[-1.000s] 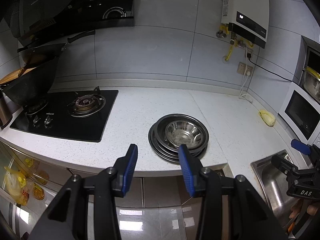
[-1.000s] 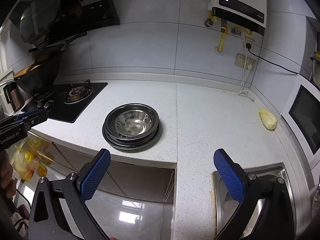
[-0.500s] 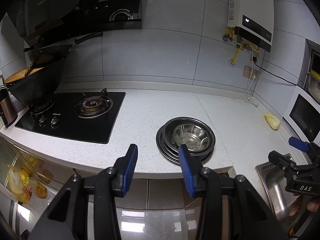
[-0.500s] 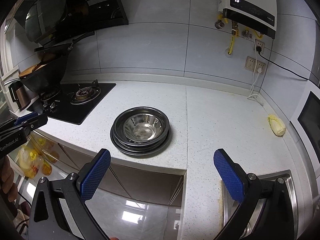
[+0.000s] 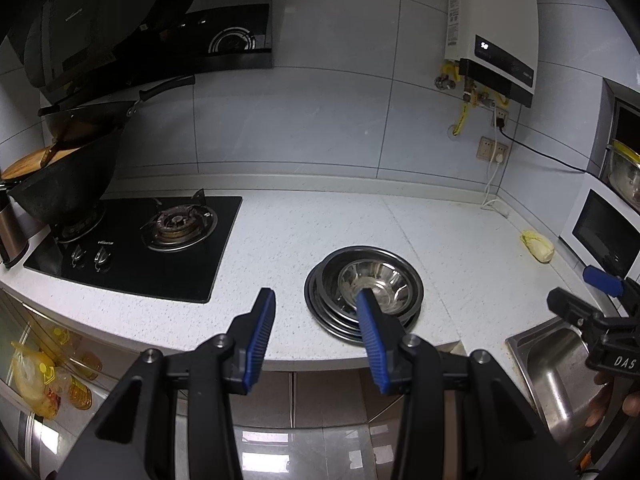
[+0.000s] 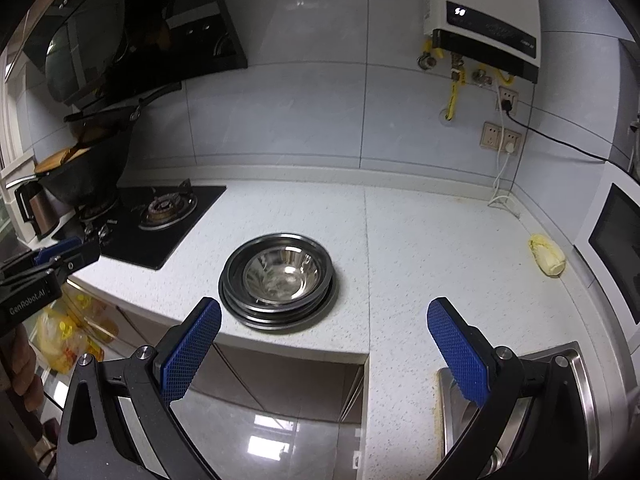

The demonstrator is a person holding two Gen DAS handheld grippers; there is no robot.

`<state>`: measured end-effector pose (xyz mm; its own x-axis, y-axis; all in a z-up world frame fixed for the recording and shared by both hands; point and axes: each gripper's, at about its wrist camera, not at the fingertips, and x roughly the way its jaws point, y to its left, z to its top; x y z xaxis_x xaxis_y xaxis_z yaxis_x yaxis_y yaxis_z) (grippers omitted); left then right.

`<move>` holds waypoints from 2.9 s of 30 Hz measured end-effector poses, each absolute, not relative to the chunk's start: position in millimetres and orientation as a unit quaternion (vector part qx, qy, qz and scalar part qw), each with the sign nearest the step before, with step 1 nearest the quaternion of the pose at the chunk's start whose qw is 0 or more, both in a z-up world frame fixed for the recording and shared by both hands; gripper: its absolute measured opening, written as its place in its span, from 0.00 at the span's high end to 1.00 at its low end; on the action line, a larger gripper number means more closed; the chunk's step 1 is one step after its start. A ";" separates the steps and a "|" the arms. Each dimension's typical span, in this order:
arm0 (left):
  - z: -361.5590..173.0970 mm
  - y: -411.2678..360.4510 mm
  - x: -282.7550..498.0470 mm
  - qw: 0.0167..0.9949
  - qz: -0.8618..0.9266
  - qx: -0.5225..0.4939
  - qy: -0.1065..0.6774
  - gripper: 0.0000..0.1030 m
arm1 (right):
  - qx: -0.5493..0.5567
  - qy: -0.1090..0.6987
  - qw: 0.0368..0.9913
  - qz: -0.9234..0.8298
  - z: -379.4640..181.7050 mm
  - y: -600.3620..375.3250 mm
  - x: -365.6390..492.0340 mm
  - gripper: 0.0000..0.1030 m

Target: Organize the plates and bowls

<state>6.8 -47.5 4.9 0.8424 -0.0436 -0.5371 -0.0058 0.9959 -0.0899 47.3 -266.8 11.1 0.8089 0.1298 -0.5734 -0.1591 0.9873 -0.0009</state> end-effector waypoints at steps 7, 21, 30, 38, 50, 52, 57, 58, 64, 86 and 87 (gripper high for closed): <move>5.4 -52.0 15.3 0.960 -0.021 -0.037 0.278 0.61 | -0.012 0.291 0.955 0.064 16.6 -274.3 46.6 0.02; 5.9 -58.7 23.3 0.961 -0.040 -0.028 0.271 0.61 | 0.001 0.287 0.957 0.040 18.4 -283.9 43.3 0.02; 3.8 -59.6 25.5 0.960 -0.038 -0.029 0.277 0.61 | -0.001 0.292 0.956 0.035 16.0 -283.2 45.9 0.02; 1.4 -58.7 24.8 0.959 -0.034 -0.029 0.281 0.61 | -0.008 0.299 0.953 0.040 11.6 -277.8 49.4 0.02; -3.6 -56.9 29.6 0.956 -0.032 -0.033 0.291 0.61 | -0.012 0.306 0.951 0.041 6.7 -276.7 55.2 0.02; -4.5 -57.9 31.2 0.955 -0.034 -0.032 0.292 0.61 | -0.012 0.306 0.951 0.041 5.8 -276.5 55.1 0.02; -7.4 -60.8 34.4 0.954 -0.037 -0.031 0.296 0.61 | -0.013 0.309 0.950 0.038 4.1 -277.4 55.1 0.02; -8.1 -61.4 35.1 0.954 -0.037 -0.031 0.297 0.61 | -0.013 0.310 0.950 0.037 4.0 -277.7 55.3 0.02; -10.2 -61.8 37.2 0.952 -0.038 -0.031 0.301 0.61 | -0.011 0.313 0.949 0.035 2.4 -278.8 56.6 0.02; -12.4 -56.4 39.9 0.953 -0.031 -0.037 0.299 0.61 | -0.019 0.315 0.948 0.037 0.7 -273.0 60.7 0.02; -12.3 -56.2 39.8 0.953 -0.031 -0.037 0.299 0.61 | -0.019 0.315 0.948 0.037 0.6 -272.4 61.0 0.02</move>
